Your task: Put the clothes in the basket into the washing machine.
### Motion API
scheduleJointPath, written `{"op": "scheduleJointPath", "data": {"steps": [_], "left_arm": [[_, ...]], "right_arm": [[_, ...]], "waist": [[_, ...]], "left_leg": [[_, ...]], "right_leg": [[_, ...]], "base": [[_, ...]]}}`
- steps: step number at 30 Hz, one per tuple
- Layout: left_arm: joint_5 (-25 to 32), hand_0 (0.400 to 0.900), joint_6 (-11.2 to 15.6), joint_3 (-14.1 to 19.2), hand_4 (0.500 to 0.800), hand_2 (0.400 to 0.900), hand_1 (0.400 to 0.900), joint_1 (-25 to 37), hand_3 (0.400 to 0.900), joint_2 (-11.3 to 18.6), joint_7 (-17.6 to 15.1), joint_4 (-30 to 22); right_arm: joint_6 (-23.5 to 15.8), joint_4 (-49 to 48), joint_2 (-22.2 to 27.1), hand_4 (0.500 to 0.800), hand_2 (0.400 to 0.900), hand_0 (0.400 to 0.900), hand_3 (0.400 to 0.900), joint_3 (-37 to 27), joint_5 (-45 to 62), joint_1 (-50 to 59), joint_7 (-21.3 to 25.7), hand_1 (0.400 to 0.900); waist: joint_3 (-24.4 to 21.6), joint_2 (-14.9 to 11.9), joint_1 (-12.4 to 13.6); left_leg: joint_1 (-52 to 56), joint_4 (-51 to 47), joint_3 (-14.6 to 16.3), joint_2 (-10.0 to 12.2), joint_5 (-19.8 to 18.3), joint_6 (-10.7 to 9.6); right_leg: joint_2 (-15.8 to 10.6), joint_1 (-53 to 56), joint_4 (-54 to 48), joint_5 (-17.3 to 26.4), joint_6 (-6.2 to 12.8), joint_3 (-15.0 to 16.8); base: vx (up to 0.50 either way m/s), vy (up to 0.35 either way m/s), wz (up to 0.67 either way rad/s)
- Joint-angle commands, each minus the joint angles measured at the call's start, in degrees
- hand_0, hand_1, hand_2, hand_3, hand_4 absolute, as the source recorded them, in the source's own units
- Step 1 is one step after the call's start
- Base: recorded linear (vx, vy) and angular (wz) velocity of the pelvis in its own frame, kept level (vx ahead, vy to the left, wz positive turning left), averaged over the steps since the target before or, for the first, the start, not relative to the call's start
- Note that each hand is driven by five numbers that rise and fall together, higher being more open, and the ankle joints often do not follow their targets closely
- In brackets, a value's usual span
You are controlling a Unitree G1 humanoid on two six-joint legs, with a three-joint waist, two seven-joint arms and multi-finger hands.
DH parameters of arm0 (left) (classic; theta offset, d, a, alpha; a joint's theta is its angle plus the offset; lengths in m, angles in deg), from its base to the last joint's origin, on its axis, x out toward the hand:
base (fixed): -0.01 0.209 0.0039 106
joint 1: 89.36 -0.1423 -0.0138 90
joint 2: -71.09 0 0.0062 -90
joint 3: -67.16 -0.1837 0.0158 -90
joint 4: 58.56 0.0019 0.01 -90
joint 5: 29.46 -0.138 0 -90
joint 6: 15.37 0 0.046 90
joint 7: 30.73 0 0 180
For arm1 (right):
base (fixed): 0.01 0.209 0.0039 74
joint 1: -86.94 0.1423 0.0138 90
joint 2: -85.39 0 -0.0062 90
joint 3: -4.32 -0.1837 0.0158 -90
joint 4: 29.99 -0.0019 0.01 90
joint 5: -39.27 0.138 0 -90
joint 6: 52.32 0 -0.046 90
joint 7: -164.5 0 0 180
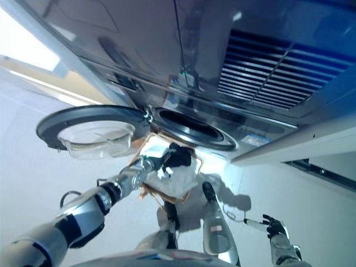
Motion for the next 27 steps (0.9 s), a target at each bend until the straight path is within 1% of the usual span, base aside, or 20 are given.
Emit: {"op": "scheduleJointPath", "data": {"steps": [1,4,6,7,9,12,15,16,19,21,23,24,25,26,27], "left_arm": [[-2.1,0.900,-0.3,1.5,0.800,0.900,0.900,5.9,0.900,2.2,-4.0,3.0],[-1.3,0.900,-1.0,1.2,0.800,0.900,0.900,10.5,0.900,3.7,-4.3,4.6],[-0.8,0.900,-1.2,0.4,0.800,0.900,0.900,14.2,0.900,5.9,-3.3,5.6],[-0.8,0.900,-1.2,0.4,0.800,0.900,0.900,14.2,0.900,5.9,-3.3,5.6],[-0.9,0.900,-1.1,-0.2,0.800,0.900,0.900,16.2,0.900,7.3,-3.0,6.1],[-0.9,0.900,-1.1,-0.7,0.800,0.900,0.900,18.2,0.900,8.3,-2.8,6.3],[-1.3,0.900,-1.1,-1.3,0.800,0.900,0.900,20.4,0.900,8.5,-2.9,7.4],[-1.5,0.900,-1.1,-1.9,0.800,0.900,0.900,21.1,0.900,9.1,-2.7,7.3],[-2.7,0.900,-1.3,-3.6,0.800,0.900,0.900,22.7,0.900,8.7,-2.6,7.5],[-1.4,0.900,-1.1,-3.5,0.800,0.900,0.900,24.1,0.900,8.4,-2.1,8.1],[-0.6,0.900,-1.0,-3.5,0.800,0.900,0.900,25.8,0.900,9.1,-2.4,8.2],[-0.3,0.900,-1.0,-3.5,0.800,0.900,0.900,26.5,0.900,9.3,-2.6,8.3],[-0.1,0.900,-1.1,-3.1,0.800,0.900,0.900,27.3,0.900,9.8,-3.1,8.6],[-0.1,0.900,-1.1,-3.1,0.800,0.900,0.900,27.3,0.900,9.8,-3.1,8.6],[-0.5,0.900,-1.5,-3.2,0.800,0.900,0.900,28.0,0.900,9.9,-3.4,9.3]], "right_arm": [[-1.7,-1.0,1.9,0.800,0.900,0.900,0.900,-0.9,3.1,-1.8,3.2,0.900],[-2.1,-1.8,2.8,0.800,0.900,0.900,0.900,-1.6,4.5,-1.4,4.0,0.900],[-2.4,-2.7,3.4,0.800,0.900,0.900,0.900,-2.1,5.0,-2.1,3.8,0.900],[-2.4,-2.7,3.4,0.800,0.900,0.900,0.900,-2.1,5.0,-2.1,3.8,0.900],[-2.6,-3.2,3.8,0.800,0.900,0.900,0.900,-2.5,5.5,-2.4,3.9,0.900],[-3.2,-4.1,3.6,0.800,0.900,0.900,0.900,-3.1,6.4,-3.6,3.9,0.900],[-3.7,-4.0,3.0,0.800,0.900,0.900,0.900,-3.3,6.9,-4.1,4.3,0.900],[-4.0,-4.5,2.9,0.800,0.900,0.900,0.900,-3.2,6.6,-4.6,4.5,0.900],[-4.1,-4.8,3.2,0.800,0.900,0.900,0.900,-2.9,7.9,-2.6,5.3,0.900],[-4.2,-5.1,3.4,0.800,0.900,0.900,0.900,-1.9,8.6,-0.4,5.7,0.900],[-4.4,-5.6,3.5,0.800,0.900,0.900,0.900,-1.7,9.5,0.5,6.0,0.900],[-4.7,-5.8,3.2,0.800,0.900,0.900,0.900,-1.4,9.8,0.5,6.1,0.900],[-5.0,-6.2,2.9,0.800,0.900,0.900,0.900,-1.3,10.0,0.5,6.3,0.900],[-5.0,-6.2,2.9,0.800,0.900,0.900,0.900,-1.3,10.0,0.5,6.3,0.900],[-5.3,-6.4,2.2,0.800,0.900,0.900,0.900,-1.3,10.5,0.2,6.6,0.900]], "waist": [[0.2,-3.6,-1.6],[1.0,-3.3,-2.6],[1.2,-3.0,-3.5],[1.0,-2.9,-3.5],[1.2,-2.6,-4.1],[0.9,-2.2,-4.6],[0.5,-1.5,-5.3],[0.4,-1.2,-5.4],[0.5,-0.3,-5.4],[0.9,0.1,-5.3],[1.5,0.5,-5.4],[1.9,0.7,-5.5],[2.4,1.3,-5.2],[2.3,1.3,-5.1],[2.9,1.4,-5.4]], "left_leg": [[-8.0,10.0,-0.9,-1.4,-5.6,-0.2],[-14.4,13.6,-1.2,-1.2,-6.3,-0.6],[-19.5,16.4,-1.1,-1.0,-6.7,-1.1],[-19.7,16.5,-1.1,-1.0,-6.8,-1.1],[-23.4,19.2,-1.0,-0.7,-7.4,-1.2],[-27.7,22.1,-0.9,-0.2,-8.2,-1.5],[-31.6,24.3,-1.1,0.1,-8.7,-1.6],[-32.7,24.7,-1.3,0.0,-8.9,-1.6],[-35.5,25.9,-1.3,0.1,-9.4,-1.6],[-37.3,26.8,-0.9,0.0,-9.7,-1.5],[-39.3,28.1,-0.4,-0.1,-10.0,-1.4],[-40.2,29.0,-0.2,-0.1,-10.5,-1.3],[-40.9,31.1,-0.1,0.4,-13.1,-1.3],[-41.1,31.2,-0.1,0.5,-13.1,-1.3],[-42.6,33.0,0.7,0.5,-14.0,-0.9]], "right_leg": [[-0.7,-5.3,2.3,2.8,0.16,-0.8],[-0.1,-11.1,5.1,2.7,-0.37,-1.4],[0.2,-16.1,7.5,2.3,-0.58,-1.7],[0.2,-16.3,7.6,2.2,-0.58,-1.7],[0.4,-19.9,9.9,1.6,-0.79,-2.0],[0.6,-23.9,12.2,0.7,-1.11,-2.4],[0.7,-28.1,14.4,0.0,-1.49,-2.6],[0.8,-29.2,14.8,-0.2,-1.64,-2.6],[0.8,-32.2,15.9,-0.4,-1.90,-2.2],[0.7,-34.0,16.2,-0.5,-1.88,-1.8],[0.5,-35.8,17.3,-0.7,-1.88,-1.5],[0.6,-37.1,17.9,-0.9,-1.88,-1.3],[1.1,-38.3,19.9,-2.9,-1.80,-1.2],[1.1,-38.4,20.0,-2.9,-1.80,-1.2],[1.3,-40.1,21.4,-3.3,-1.79,-0.8]], "base": [[-0.11,-0.036,0.08],[-0.10,-0.048,0.10],[-0.07,-0.041,0.07],[-0.05,-0.021,0.01],[-0.02,-0.005,0.01],[-0.02,-0.032,0.08],[0.00,-0.023,0.09],[0.01,-0.026,0.12],[0.01,0.007,0.01],[0.00,0.024,-0.05],[0.01,0.011,-0.02],[0.14,0.054,-0.22],[0.13,0.051,-0.25],[0.14,0.069,-0.30],[0.02,0.034,-0.11]]}}
